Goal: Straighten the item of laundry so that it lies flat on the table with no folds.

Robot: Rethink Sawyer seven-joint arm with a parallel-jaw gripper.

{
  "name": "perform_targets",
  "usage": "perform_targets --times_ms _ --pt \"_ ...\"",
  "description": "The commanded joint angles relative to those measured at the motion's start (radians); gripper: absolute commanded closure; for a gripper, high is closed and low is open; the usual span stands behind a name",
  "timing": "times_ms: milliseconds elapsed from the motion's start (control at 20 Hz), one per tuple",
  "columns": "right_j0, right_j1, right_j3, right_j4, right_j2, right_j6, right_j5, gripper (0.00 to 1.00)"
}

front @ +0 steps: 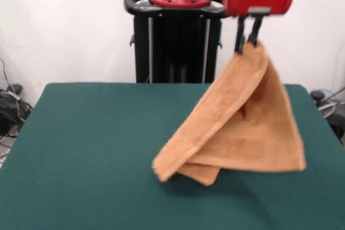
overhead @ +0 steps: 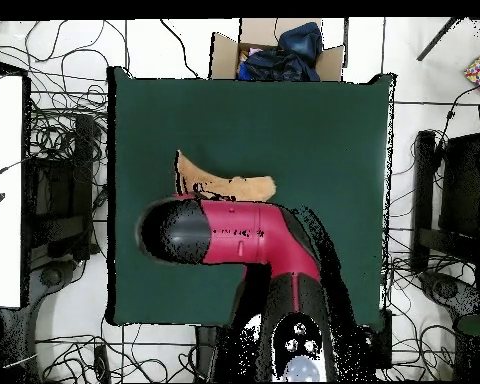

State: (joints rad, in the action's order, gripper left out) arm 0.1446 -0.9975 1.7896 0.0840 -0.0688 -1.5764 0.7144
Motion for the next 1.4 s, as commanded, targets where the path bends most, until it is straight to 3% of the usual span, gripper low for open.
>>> perform_targets --times_ms 50,550,950,1400 --pt "-0.064 -0.131 -0.086 -0.037 0.008 -0.199 0.236 1.00" --pt "-0.125 -0.129 -0.303 -0.052 -0.005 -0.300 0.474 1.00" --pt "-0.135 -0.109 -0.328 -0.063 0.007 -0.295 0.468 1.00" --pt "-0.211 -0.057 -0.434 -0.063 0.006 -0.386 0.508 1.00"
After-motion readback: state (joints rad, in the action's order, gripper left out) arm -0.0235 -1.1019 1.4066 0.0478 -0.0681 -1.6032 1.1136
